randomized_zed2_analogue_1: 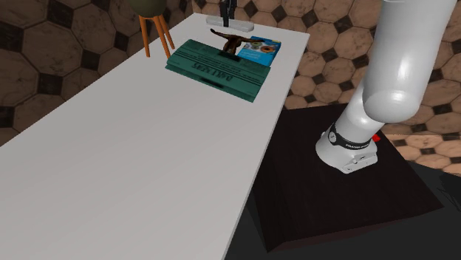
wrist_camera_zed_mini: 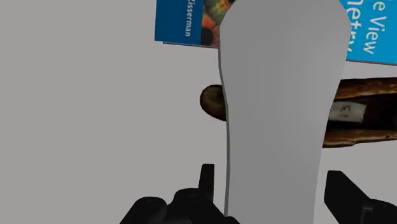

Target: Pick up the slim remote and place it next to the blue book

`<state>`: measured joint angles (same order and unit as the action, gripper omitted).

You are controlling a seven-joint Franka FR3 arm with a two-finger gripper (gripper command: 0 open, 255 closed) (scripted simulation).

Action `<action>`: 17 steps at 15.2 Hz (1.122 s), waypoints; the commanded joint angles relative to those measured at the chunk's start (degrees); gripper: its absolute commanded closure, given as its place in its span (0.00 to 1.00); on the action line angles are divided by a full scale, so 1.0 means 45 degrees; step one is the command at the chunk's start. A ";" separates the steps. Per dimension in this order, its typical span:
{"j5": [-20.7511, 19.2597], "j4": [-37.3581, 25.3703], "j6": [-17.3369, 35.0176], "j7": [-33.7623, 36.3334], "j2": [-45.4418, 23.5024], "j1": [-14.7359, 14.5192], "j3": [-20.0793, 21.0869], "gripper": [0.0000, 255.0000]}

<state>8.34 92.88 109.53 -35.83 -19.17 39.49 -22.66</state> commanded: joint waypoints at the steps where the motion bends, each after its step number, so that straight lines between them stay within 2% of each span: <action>1: 0.0241 -0.0792 -0.0271 -0.0595 -0.0587 0.0498 -0.0109 1.00; 5: 0.0772 -0.2908 -0.1055 -0.1589 -0.2040 0.1608 -0.0203 1.00; 8: 0.1184 -0.4988 -0.1863 -0.2226 -0.3375 0.2600 -0.0181 1.00; 17: 0.1296 -0.3745 -0.0450 -0.2358 -0.3574 0.2488 -0.0091 1.00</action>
<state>14.04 75.94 107.00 -46.41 -34.88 50.65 -23.15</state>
